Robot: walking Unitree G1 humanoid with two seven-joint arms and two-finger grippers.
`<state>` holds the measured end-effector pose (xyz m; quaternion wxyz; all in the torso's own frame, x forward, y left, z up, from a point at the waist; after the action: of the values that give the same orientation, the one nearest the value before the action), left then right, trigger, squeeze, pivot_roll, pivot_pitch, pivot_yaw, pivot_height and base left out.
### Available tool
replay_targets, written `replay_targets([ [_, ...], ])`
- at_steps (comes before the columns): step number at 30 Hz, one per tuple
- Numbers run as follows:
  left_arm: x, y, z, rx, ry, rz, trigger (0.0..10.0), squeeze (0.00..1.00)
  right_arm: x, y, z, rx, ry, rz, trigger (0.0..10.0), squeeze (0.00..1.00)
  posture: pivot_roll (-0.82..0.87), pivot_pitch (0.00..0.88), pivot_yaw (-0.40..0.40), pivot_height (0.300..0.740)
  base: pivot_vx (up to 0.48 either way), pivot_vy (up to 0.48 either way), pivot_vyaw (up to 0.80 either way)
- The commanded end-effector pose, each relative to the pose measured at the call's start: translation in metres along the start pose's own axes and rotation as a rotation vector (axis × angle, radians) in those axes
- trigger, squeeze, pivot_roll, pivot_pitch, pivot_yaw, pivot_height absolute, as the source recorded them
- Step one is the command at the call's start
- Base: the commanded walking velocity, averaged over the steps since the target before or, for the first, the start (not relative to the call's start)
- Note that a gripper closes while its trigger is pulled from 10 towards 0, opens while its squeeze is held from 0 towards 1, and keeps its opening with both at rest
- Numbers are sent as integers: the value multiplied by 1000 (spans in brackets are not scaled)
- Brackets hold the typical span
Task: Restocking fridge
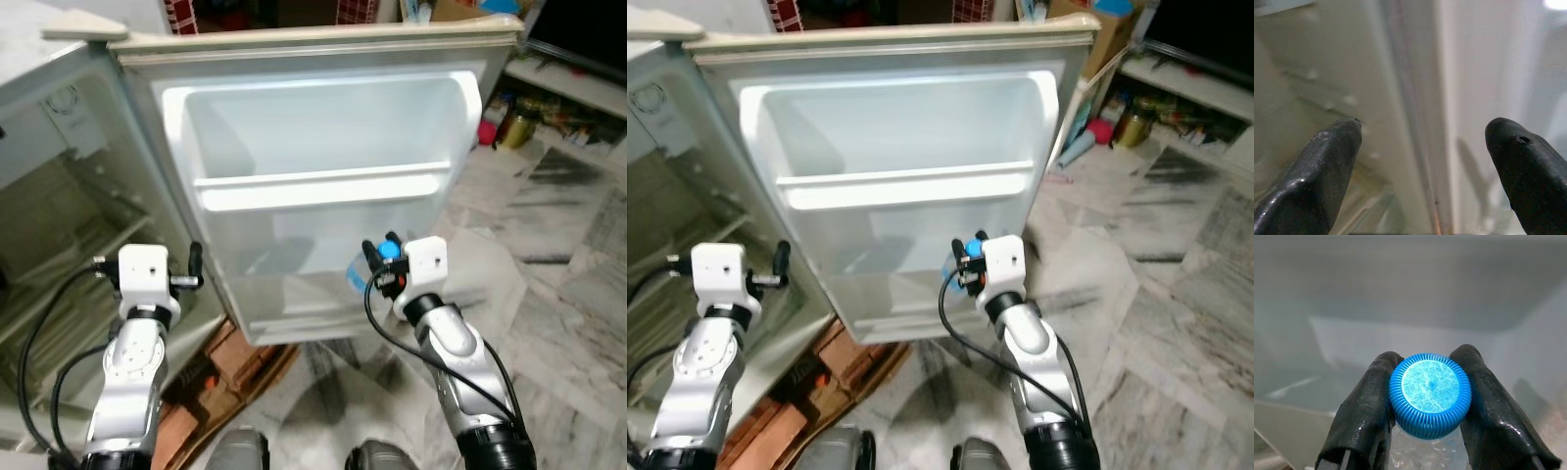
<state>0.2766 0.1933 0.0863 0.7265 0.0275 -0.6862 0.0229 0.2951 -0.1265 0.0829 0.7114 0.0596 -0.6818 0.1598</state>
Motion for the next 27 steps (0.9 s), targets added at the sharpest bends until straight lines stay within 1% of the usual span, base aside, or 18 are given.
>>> replay_targets([
  [1, -2, -4, 2, -7, 11, 4, 10000, 0, 6, -10, 2, -28, -27, 11, 10000, 0, 43, 87, -30, 740, 0, 0, 0],
  [11, -2, -5, 2, -9, 11, 6, 10000, 0, 6, -10, 2, -25, -27, 7, 10000, 0, 42, 91, -31, 740, 0, 0, 0],
  [15, -2, -6, 2, -9, 12, 5, 10000, 0, 5, -11, 2, -25, -25, 4, 10000, 0, 43, 92, -31, 722, 0, 0, 0],
  [18, -1, -6, 1, -11, 11, 6, 10000, 0, 5, -10, 2, -24, -24, 2, 10000, 0, 42, 93, -30, 697, 0, 0, 0],
  [22, -1, -7, 1, -13, 11, 6, 10000, 0, 5, -10, 2, -23, -24, 2, 10000, 0, 41, 94, -30, 682, 0, 0, 0],
  [24, -1, -7, 1, -15, 11, 6, 10000, 0, 5, -10, 2, -22, -23, -1, 10000, 0, 41, 95, -30, 657, 0, 0, 0],
  [25, -1, -7, 1, -15, 11, 6, 10000, 0, 5, -10, 2, -22, -23, -1, 10000, 0, 41, 95, -30, 657, 0, 0, 0],
  [27, -1, -7, 1, -14, 10, 6, 10000, 0, 5, -10, 2, -22, -24, -1, 10000, 0, 41, 95, -30, 642, 0, 0, 0],
])
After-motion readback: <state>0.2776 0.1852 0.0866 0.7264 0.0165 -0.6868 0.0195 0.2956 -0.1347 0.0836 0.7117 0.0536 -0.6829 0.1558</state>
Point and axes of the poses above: a point about 5 cm out from each wrist's last joint towards the gripper, its own z axis pointing back from the gripper into the wrist, its own x axis along the axis of the wrist's last joint, y = z × x, the point moved 2 cm from there along -z, pointing out of the wrist towards the gripper, and after that the axes turned 7 degrees about z, right-handed, at the moved point
